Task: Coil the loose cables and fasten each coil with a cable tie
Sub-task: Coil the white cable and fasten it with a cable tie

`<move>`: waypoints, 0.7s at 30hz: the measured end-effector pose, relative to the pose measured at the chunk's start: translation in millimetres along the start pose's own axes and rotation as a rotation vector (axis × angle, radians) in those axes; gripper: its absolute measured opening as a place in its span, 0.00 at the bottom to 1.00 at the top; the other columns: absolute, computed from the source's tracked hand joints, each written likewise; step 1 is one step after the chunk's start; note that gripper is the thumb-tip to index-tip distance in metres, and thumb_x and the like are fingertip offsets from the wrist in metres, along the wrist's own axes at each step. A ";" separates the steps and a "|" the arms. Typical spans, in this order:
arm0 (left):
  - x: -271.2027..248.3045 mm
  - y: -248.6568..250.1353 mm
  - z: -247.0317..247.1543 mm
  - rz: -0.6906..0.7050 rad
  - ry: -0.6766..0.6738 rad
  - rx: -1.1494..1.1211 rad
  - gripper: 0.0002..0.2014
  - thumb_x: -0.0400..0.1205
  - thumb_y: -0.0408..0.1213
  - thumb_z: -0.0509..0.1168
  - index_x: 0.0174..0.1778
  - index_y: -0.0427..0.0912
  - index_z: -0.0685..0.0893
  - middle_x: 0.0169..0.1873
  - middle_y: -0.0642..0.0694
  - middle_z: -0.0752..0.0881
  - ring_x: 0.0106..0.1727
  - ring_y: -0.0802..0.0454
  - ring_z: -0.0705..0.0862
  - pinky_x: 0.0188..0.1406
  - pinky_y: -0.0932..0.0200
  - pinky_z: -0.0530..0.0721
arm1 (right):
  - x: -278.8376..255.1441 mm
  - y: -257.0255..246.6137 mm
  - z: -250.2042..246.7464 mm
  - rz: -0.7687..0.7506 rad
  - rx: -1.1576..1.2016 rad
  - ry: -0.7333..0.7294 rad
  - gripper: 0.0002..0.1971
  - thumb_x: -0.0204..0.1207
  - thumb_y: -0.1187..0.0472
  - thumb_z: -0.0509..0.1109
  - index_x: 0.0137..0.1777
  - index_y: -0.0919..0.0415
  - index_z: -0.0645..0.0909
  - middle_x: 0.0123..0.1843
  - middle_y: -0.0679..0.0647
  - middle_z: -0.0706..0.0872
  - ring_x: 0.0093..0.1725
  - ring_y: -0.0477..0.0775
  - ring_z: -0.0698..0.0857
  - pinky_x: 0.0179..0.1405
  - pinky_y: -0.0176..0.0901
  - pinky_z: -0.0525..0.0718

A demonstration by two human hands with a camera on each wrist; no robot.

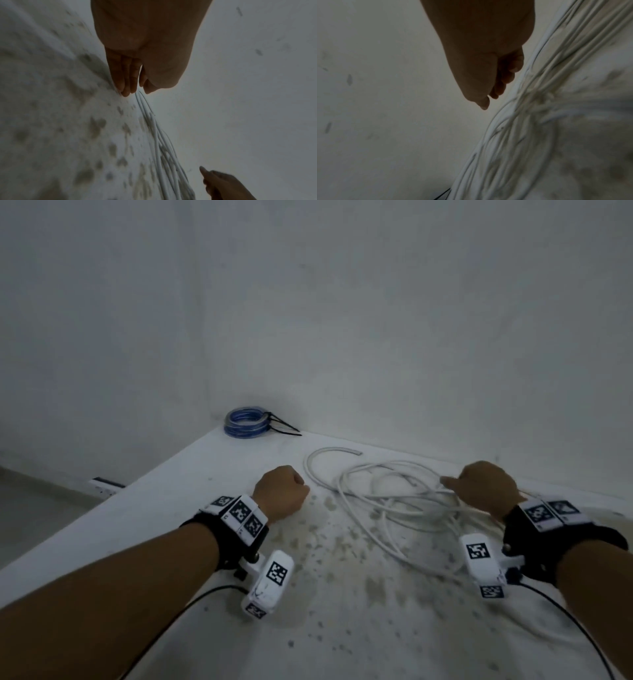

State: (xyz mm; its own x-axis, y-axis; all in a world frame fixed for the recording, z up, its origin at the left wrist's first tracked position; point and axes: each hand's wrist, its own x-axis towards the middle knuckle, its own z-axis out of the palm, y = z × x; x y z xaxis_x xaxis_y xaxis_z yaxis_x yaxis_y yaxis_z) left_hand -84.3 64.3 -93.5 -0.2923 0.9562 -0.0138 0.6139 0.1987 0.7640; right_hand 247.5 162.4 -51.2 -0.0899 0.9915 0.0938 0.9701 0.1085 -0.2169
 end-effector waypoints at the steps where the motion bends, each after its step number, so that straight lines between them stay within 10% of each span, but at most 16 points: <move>1: -4.9 8.9 6.9 -0.005 -0.038 -0.039 0.09 0.81 0.41 0.67 0.45 0.38 0.82 0.43 0.39 0.90 0.44 0.42 0.90 0.48 0.48 0.91 | -9.2 19.5 2.4 0.005 -0.051 -0.037 0.33 0.81 0.38 0.64 0.23 0.63 0.69 0.24 0.57 0.74 0.28 0.56 0.77 0.31 0.42 0.71; 4: -13.5 35.2 28.4 -0.108 -0.171 -0.181 0.13 0.83 0.41 0.68 0.46 0.31 0.83 0.41 0.37 0.87 0.34 0.45 0.86 0.33 0.56 0.86 | -40.7 54.2 21.1 -0.011 -0.089 -0.180 0.33 0.79 0.34 0.64 0.23 0.61 0.68 0.22 0.55 0.70 0.24 0.53 0.72 0.26 0.41 0.69; 8: -14.1 57.4 52.0 -0.186 -0.174 -0.148 0.24 0.81 0.49 0.71 0.56 0.27 0.81 0.44 0.34 0.86 0.41 0.42 0.86 0.42 0.52 0.84 | -48.1 56.0 34.4 -0.059 -0.082 -0.158 0.27 0.83 0.39 0.63 0.28 0.58 0.68 0.28 0.52 0.70 0.28 0.51 0.72 0.30 0.42 0.71; 11: -13.7 69.9 65.3 0.026 0.024 0.386 0.35 0.80 0.51 0.69 0.77 0.34 0.66 0.70 0.32 0.74 0.67 0.35 0.78 0.66 0.45 0.79 | -44.9 55.3 36.5 -0.048 -0.106 -0.185 0.26 0.83 0.40 0.61 0.30 0.58 0.67 0.30 0.50 0.69 0.34 0.53 0.75 0.42 0.43 0.74; 13: -21.1 82.9 77.8 0.318 0.100 0.522 0.23 0.81 0.52 0.68 0.69 0.46 0.77 0.67 0.39 0.77 0.68 0.38 0.77 0.67 0.43 0.75 | -44.1 56.9 37.9 -0.050 -0.091 -0.172 0.27 0.83 0.40 0.62 0.29 0.58 0.67 0.30 0.51 0.70 0.35 0.54 0.76 0.42 0.44 0.76; 16: -29.2 102.1 97.7 0.484 -0.041 0.559 0.14 0.81 0.58 0.66 0.53 0.53 0.86 0.55 0.51 0.86 0.61 0.48 0.82 0.66 0.48 0.71 | -46.5 58.2 34.7 -0.053 -0.058 -0.143 0.29 0.81 0.39 0.64 0.26 0.59 0.68 0.28 0.53 0.72 0.28 0.51 0.73 0.37 0.44 0.76; 21: -20.7 128.1 124.9 0.501 -0.343 0.493 0.21 0.81 0.50 0.69 0.67 0.45 0.79 0.58 0.48 0.85 0.57 0.50 0.82 0.57 0.56 0.79 | -55.0 55.1 28.6 -0.055 -0.062 -0.146 0.28 0.81 0.39 0.65 0.32 0.64 0.75 0.36 0.53 0.79 0.42 0.59 0.83 0.41 0.44 0.76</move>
State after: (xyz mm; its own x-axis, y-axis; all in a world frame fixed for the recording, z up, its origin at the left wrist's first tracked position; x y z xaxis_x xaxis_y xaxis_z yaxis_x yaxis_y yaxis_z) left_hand 92.0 96.8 -75.9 0.2991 0.9542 -0.0028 0.8914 -0.2784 0.3577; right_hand 299.5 115.9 -96.1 -0.1709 0.9845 -0.0394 0.9744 0.1629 -0.1548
